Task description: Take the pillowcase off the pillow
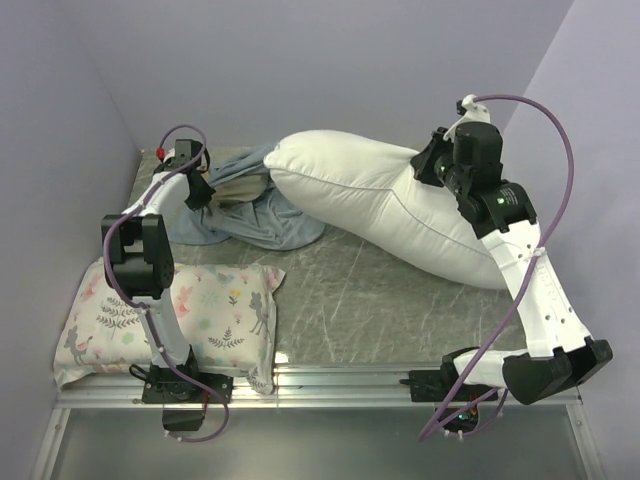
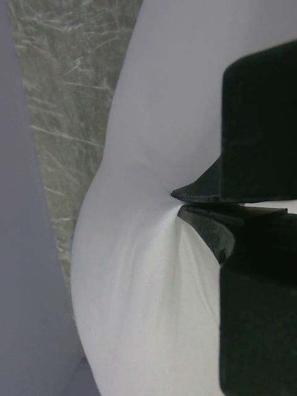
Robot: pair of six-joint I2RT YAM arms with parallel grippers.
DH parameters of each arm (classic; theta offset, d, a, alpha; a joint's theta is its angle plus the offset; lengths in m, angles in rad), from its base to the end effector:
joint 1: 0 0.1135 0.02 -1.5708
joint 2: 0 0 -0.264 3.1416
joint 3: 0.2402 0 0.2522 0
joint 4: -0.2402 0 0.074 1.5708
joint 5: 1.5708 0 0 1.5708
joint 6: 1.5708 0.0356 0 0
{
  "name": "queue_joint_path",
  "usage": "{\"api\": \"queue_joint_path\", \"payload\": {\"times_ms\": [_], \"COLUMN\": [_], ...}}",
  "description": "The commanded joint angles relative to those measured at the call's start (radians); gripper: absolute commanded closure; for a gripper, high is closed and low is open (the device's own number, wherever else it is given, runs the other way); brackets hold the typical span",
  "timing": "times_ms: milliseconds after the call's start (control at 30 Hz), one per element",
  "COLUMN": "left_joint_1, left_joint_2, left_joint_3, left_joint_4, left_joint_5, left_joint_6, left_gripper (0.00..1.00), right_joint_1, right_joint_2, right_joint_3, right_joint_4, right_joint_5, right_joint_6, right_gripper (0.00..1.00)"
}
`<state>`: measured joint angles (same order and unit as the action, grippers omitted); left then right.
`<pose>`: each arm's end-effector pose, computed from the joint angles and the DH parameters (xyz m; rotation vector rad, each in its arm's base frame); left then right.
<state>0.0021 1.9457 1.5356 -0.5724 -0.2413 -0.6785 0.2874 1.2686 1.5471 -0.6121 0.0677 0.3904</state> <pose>0.4255 0.0094 0.2262 -0.9246 2.3351 0.0348 0.2538 0.0725 0.4547 0.1453 1.9177 0.3936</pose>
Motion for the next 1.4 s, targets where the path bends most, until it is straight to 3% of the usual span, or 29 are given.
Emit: {"api": "queue_joint_path", "payload": {"times_ms": [0,167,400,567,800,933,1100,1167,1200,1300,1333,1367], "left_joint_1": [0.018,0.026,0.026,0.027,0.004,-0.04,-0.092,-0.122,-0.16,-0.246,-0.264,-0.284], "left_joint_2": [-0.044,-0.042,-0.05,-0.086,-0.137,-0.191,-0.258,-0.3,-0.316,-0.41,-0.462,-0.49], "left_joint_3": [0.003,-0.02,-0.037,-0.057,-0.075,-0.08,-0.066,-0.06,-0.061,-0.083,-0.095,-0.106], "left_joint_4": [0.003,0.025,0.043,0.063,0.08,0.085,0.062,0.036,0.028,0.005,-0.001,-0.007], "left_joint_5": [-0.004,0.016,0.049,0.097,0.142,0.154,0.157,0.146,0.129,0.051,0.025,0.014], "left_joint_6": [-0.018,-0.023,-0.012,-0.006,-0.007,-0.004,0.028,0.051,0.059,0.091,0.106,0.114], "left_gripper": [1.0,1.0,1.0,1.0,1.0,0.91,0.8,0.67,0.63,0.45,0.4,0.38], "right_joint_1": [-0.011,-0.021,-0.021,-0.01,0.136,0.211,0.231,0.233,0.231,0.233,0.231,0.231], "right_joint_2": [-0.072,-0.058,-0.019,0.035,0.116,0.136,0.155,0.153,0.147,0.103,0.086,0.057], "right_joint_3": [0.045,0.128,0.114,-0.034,-0.238,-0.402,-0.464,-0.466,-0.463,-0.449,-0.44,-0.429], "right_joint_4": [0.259,0.258,0.275,0.345,0.449,0.553,0.588,0.571,0.563,0.528,0.509,0.491], "right_joint_5": [0.11,0.109,0.069,-0.023,0.027,0.04,0.05,0.049,0.044,0.029,0.027,0.027], "right_joint_6": [0.025,0.027,0.036,0.08,0.113,0.177,0.215,0.212,0.209,0.193,0.186,0.173], "right_gripper": [1.0,1.0,1.0,1.0,1.0,1.0,1.0,1.0,0.97,0.59,0.41,0.36]}}
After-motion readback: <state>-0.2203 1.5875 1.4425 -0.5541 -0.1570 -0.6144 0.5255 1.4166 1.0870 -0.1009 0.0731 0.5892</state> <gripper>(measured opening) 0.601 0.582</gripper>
